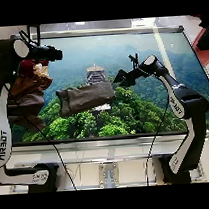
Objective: Fold the shirts.
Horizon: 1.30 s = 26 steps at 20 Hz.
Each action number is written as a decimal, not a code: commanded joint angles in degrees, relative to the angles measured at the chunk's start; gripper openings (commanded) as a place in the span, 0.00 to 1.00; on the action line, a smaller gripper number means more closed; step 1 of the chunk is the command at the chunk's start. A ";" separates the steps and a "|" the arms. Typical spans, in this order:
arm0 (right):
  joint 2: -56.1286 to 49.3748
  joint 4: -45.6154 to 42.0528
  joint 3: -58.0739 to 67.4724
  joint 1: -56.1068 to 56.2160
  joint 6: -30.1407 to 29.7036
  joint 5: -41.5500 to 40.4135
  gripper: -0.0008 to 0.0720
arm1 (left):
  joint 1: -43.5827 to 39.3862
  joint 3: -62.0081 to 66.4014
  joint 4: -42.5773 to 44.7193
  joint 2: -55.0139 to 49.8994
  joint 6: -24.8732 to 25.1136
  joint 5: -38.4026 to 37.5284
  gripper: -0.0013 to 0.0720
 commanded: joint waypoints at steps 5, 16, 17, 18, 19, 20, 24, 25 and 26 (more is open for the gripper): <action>-5.16 3.89 -0.26 0.72 -4.98 -1.51 0.72 | 0.04 0.07 0.02 0.04 0.20 1.40 0.03; -8.63 13.68 0.04 8.44 -8.22 -3.17 0.33 | 0.04 0.07 0.04 0.04 0.22 0.46 0.03; -8.57 14.08 0.76 8.28 -8.33 -2.80 0.08 | 0.04 0.07 0.07 0.04 0.24 0.26 0.03; -8.37 14.60 2.08 7.56 -8.33 -2.25 0.05 | 0.04 0.07 0.07 0.04 0.44 0.07 0.03; -7.61 14.43 3.52 6.51 -8.31 -2.43 0.05 | 0.04 0.07 0.11 0.04 0.44 -0.17 0.03; -6.38 13.46 4.79 5.03 -7.91 -3.04 0.05 | 0.04 0.07 0.11 0.04 0.44 -0.48 0.03; 3.37 -5.14 8.46 -6.19 0.33 -1.66 0.05 | 0.04 0.07 0.07 0.04 0.39 -1.68 0.03; 6.73 -12.26 8.46 -9.60 2.91 0.31 0.05 | 0.04 0.07 0.02 0.04 0.37 -1.70 0.03; 10.16 -20.26 8.46 -13.18 5.40 3.26 0.05 | 0.04 0.07 -0.04 0.04 0.28 -1.70 0.03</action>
